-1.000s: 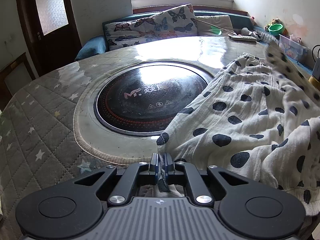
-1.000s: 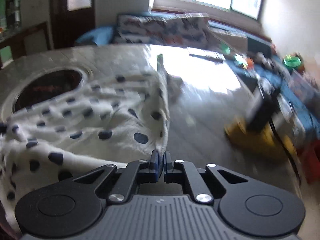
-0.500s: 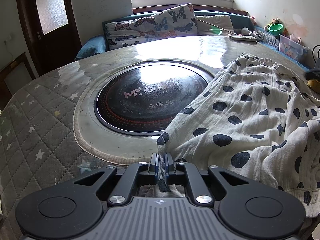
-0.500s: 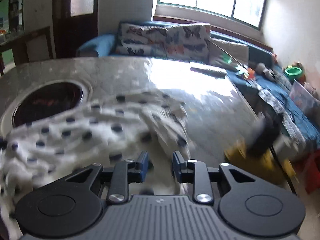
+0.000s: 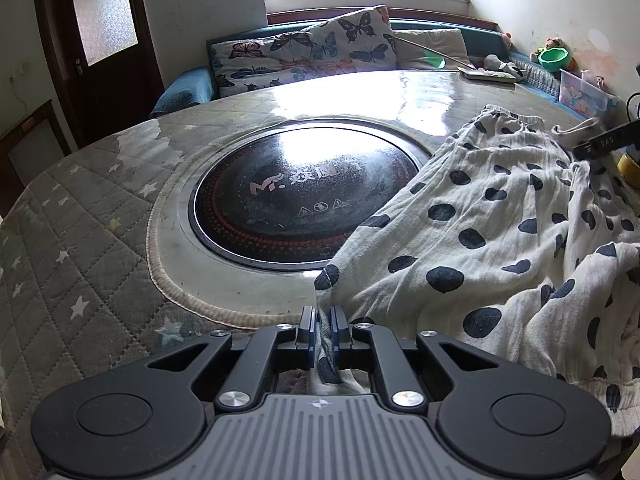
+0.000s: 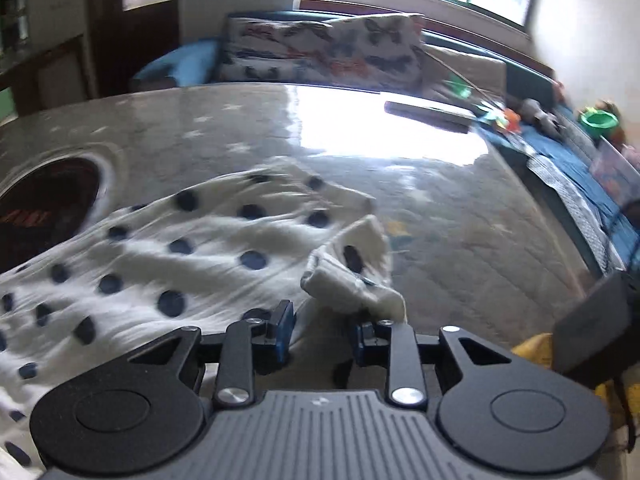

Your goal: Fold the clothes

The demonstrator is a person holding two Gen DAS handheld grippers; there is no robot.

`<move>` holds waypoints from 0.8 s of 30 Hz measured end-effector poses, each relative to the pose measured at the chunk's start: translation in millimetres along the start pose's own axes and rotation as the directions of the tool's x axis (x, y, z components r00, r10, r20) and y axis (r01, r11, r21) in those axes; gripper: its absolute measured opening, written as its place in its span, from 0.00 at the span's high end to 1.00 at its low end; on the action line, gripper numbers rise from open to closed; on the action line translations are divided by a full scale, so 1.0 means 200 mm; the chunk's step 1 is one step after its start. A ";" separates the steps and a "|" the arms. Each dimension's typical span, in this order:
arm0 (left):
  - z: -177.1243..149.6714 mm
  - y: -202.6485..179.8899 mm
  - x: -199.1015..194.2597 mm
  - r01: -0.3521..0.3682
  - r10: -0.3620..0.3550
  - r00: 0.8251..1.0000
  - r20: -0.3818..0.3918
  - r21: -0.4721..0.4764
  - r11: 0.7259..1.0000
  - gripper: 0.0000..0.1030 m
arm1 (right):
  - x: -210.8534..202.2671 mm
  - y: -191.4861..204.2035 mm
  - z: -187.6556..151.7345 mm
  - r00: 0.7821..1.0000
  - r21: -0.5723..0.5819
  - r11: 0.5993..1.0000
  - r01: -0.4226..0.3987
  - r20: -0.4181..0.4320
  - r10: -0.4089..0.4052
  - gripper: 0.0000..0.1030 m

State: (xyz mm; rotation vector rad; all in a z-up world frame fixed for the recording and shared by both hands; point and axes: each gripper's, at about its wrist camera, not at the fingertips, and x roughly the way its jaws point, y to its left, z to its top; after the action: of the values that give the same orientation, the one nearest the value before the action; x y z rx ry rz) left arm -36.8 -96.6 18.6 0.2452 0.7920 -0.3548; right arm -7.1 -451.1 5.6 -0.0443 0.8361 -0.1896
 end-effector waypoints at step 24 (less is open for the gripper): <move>0.00 0.03 -0.02 0.038 -0.038 0.999 -0.012 -0.003 0.999 0.90 | 0.32 0.44 0.42 0.949 0.124 0.949 -0.289 -0.095 0.301 0.62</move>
State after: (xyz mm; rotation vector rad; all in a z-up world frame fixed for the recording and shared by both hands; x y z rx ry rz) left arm -36.7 -90.3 21.3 0.2299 0.8100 -0.3881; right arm 109.5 -379.9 4.7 0.1957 0.9330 0.0465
